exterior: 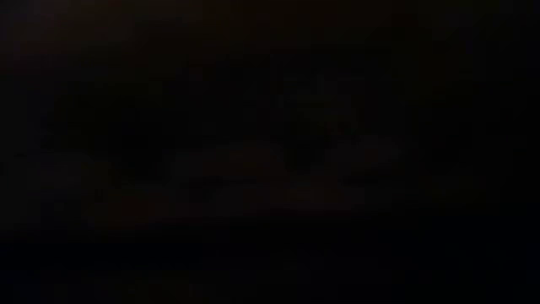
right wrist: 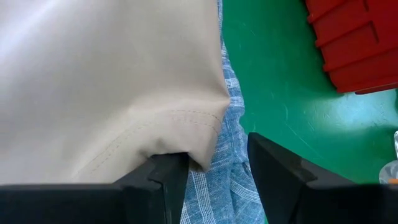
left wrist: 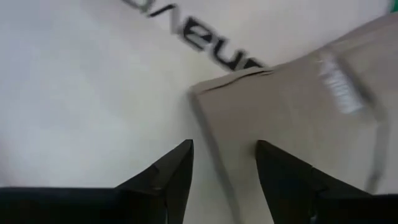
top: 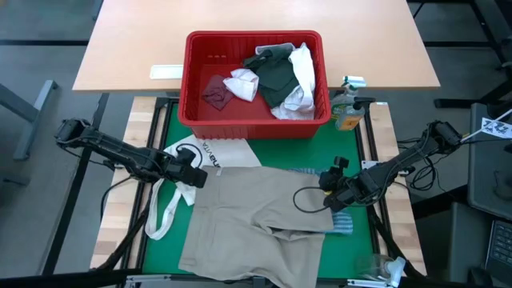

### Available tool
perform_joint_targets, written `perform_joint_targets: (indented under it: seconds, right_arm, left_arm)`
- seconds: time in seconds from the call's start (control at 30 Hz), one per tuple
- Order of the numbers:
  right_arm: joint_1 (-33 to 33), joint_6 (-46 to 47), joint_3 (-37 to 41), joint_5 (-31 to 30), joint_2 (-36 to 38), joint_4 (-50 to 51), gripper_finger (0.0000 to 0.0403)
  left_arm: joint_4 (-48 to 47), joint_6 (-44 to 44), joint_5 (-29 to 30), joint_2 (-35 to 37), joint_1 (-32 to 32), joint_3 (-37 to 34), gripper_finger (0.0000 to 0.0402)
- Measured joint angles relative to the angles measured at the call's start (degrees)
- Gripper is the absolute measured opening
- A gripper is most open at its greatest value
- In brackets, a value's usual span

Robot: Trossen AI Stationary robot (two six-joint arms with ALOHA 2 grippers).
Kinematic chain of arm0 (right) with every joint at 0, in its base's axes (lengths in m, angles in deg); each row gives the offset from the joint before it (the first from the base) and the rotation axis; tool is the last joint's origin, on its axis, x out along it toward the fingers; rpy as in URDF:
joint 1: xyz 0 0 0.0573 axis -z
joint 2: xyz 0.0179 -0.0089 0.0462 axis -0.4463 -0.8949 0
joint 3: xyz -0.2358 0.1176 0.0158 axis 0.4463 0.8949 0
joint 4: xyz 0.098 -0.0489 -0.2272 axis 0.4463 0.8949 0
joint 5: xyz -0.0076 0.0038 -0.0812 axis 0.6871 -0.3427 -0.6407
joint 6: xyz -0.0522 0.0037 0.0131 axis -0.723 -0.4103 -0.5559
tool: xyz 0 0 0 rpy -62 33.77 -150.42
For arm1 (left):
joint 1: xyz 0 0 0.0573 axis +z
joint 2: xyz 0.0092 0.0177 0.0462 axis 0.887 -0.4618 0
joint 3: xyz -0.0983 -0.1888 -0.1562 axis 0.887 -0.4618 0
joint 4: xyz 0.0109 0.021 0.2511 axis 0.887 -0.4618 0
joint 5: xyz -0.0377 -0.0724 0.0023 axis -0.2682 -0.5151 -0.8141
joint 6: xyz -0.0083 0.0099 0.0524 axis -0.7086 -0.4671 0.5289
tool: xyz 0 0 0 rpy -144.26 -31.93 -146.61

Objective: Fold Laundry from Bin
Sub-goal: Fold the brown shorts

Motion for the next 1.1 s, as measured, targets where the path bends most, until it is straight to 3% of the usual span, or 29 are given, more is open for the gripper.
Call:
perform_joint_targets:
  seconds: [0.4,0.53,0.73,0.9,1.1]
  right_arm:
    - [0.0,0.0,0.0,0.0,0.0,-0.1,0.0162]
    - [0.0,-0.8,0.0,0.0,0.0,-1.9,0.0124]
    - [0.0,-4.6,-0.4,0.5,0.0,-4.1,0.0013]
    - [0.0,-6.0,-4.8,-0.3,0.0,-0.4,0.0015]
    - [0.0,-8.6,-11.1,-5.6,0.0,6.2,0.0008]
  left_arm:
    - [7.0,0.1,-0.4,0.0,0.0,-1.1,0.0138]
    - [6.9,0.2,-0.3,0.0,0.0,-1.1,0.01]
    - [6.9,0.2,0.2,0.0,0.0,-1.1,0.0012]
    - [7.1,3.9,1.4,0.1,0.0,-0.8,0.0003]
    - [6.9,10.5,7.3,1.3,0.1,2.0,0.0001]
